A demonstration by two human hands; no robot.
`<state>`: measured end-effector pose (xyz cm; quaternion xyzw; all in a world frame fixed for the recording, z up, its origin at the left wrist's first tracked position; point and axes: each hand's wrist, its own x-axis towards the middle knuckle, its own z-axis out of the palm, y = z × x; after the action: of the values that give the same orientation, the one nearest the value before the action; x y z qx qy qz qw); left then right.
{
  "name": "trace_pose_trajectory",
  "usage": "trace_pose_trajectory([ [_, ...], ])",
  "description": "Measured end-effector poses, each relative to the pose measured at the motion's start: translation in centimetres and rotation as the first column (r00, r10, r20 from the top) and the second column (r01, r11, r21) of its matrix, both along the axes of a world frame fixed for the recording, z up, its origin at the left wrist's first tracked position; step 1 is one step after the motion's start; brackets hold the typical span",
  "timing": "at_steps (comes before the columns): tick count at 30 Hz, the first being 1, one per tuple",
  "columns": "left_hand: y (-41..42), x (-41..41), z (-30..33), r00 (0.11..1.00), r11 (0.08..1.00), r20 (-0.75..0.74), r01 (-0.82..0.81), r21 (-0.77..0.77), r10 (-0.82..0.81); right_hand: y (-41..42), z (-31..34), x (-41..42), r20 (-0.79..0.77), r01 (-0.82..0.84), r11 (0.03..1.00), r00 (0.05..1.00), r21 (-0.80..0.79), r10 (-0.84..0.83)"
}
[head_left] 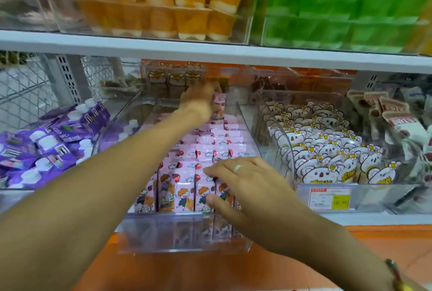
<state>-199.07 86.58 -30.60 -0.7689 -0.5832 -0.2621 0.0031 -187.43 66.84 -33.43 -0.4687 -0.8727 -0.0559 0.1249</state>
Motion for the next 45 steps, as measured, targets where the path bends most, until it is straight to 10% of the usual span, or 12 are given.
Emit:
trace_pose_trajectory([
  [15, -0.4, -1.6, -1.0, 0.926, 0.976, -0.311, 0.185, -0.117, -0.213, 0.2, 1.4, 1.7, -0.262, 0.132, 0.982, 0.961, 0.137, -0.092],
  [29, -1.7, -1.8, 0.1, 0.97, 0.998, 0.239, 0.063, -0.024, -0.055, 0.3, 0.2, 4.1, -0.517, 0.267, 0.953, 0.801, -0.141, -0.301],
  [37, -8.4, -3.5, 0.9, 0.548, 0.996, 0.834, 0.083, 0.012, -0.056, 1.0, 0.9, 3.9, -0.53, 0.313, 0.949, 0.8, -0.033, -0.283],
  [45, -17.0, -5.3, 0.1, 0.317, 0.978, 0.932, 0.164, 0.13, -0.177, -0.2, 2.7, -2.1, -0.686, 0.086, 0.996, 0.723, -0.025, -0.079],
])
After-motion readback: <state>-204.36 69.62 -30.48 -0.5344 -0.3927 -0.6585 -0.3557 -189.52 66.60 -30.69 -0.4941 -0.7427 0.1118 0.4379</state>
